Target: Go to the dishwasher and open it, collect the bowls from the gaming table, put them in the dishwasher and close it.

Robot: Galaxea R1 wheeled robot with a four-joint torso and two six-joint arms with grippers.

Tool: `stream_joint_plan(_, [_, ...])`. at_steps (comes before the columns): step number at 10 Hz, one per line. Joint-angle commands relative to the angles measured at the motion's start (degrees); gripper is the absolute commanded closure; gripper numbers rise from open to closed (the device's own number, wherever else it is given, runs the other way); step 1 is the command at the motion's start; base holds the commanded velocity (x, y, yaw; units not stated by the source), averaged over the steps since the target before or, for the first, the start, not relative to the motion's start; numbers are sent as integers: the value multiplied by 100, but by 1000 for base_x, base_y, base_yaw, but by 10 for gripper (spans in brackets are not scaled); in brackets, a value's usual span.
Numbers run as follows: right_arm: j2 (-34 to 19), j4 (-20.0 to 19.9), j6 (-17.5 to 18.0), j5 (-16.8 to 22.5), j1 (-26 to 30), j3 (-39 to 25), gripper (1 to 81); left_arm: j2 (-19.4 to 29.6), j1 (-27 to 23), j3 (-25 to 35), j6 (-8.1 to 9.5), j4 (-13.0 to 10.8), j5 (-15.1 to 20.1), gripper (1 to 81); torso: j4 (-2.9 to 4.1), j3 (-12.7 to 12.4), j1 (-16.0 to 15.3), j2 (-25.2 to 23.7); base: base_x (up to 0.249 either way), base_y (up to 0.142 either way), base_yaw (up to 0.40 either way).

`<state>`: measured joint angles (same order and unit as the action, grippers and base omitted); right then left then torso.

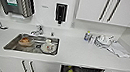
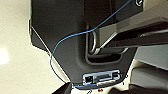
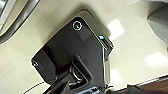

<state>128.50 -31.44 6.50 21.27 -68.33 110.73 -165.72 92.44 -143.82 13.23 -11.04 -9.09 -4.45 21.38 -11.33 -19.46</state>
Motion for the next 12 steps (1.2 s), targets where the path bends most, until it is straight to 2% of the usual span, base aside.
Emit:
stream_joint_plan(1, [-94, -1075, 18, 263, 86, 326, 10, 30, 24, 21, -31, 41, 364, 10, 0, 0, -354, -547, 0, 0, 0])
stream_joint_plan(3, [45, -1672, 9, 221, 69, 527, 10, 30, 16, 21, -31, 41, 364, 10, 0, -2, -612, -962, 0, 0, 0])
stream_joint_plan(5, [407, -1716, 18, -369, 60, 906, 10, 38, 24, 21, -31, 41, 364, 10, 0, -4, -875, -1384, 0, 0, 0])
stream_joint_plan(6, [564, -1899, 18, -448, 77, 1124, 10, 56, 24, 21, -31, 41, 364, 10, 0, -6, -1006, -1593, 0, 0, 0])
stream_joint_plan(9, [592, -2515, 27, -405, 16, 1266, 10, 74, 16, 21, -31, 41, 364, 10, 0, -9, -1390, -2214, 0, 0, 0])
stream_joint_plan(10, [522, -2943, 18, -378, -71, 1301, 10, 56, 24, 21, -31, 41, 364, 10, 0, -9, -1521, -2422, 0, 0, 0])
stream_joint_plan(12, [381, -3413, 18, -352, -177, 1336, 10, 56, 16, 21, -31, 41, 364, 10, 0, -11, -1786, -2846, 0, 0, 0])
